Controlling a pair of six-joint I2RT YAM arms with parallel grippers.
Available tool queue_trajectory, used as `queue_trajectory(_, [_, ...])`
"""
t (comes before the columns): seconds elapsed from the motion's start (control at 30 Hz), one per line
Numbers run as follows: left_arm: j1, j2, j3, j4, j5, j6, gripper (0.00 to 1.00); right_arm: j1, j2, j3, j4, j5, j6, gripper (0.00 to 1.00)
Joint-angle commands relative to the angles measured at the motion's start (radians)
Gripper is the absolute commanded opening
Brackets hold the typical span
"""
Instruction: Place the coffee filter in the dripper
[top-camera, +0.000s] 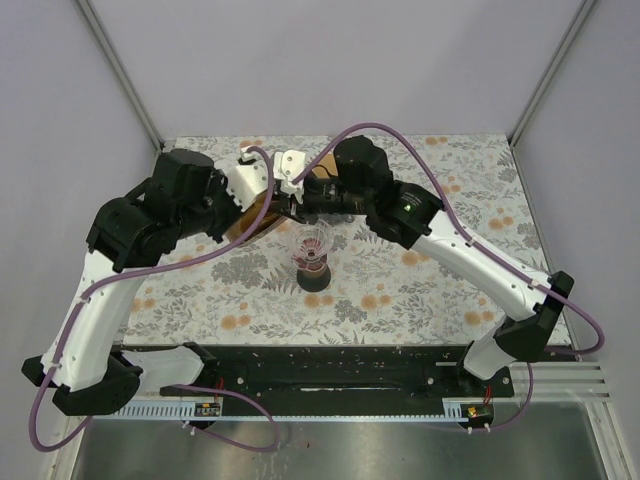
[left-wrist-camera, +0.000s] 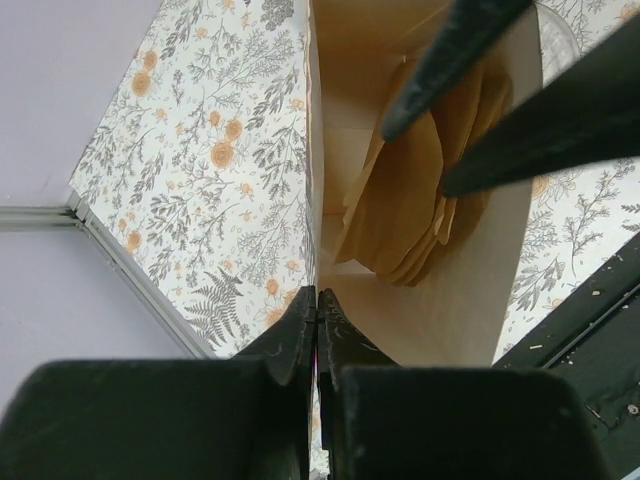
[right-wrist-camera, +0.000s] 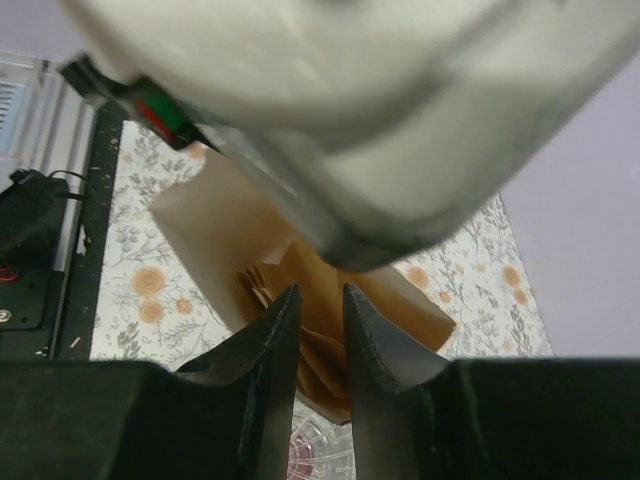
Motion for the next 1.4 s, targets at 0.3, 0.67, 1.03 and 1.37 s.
queue_trajectory(0.3, [-0.005,-0.043,0.063,0.038,0.048,-0.046,0.00,0.003,0.054,0.011,0.005,0.214,-0.064,0.40])
queue_trajectory(0.67, [-0.005,-0.039,0.081,0.072,0.080,-0.047,0.00,0.003,0.115,0.049,-0.094,0.105,-0.087,0.48])
queue_trajectory(1.03, [-0.005,-0.043,0.092,0.100,0.025,-0.058,0.00,0.004,0.071,-0.065,-0.086,0.134,-0.141,0.47])
queue_trajectory(1.37, [-0.007,-0.039,0.046,0.129,0.000,-0.069,0.00,0.003,0.016,-0.130,-0.011,0.114,-0.098,0.44])
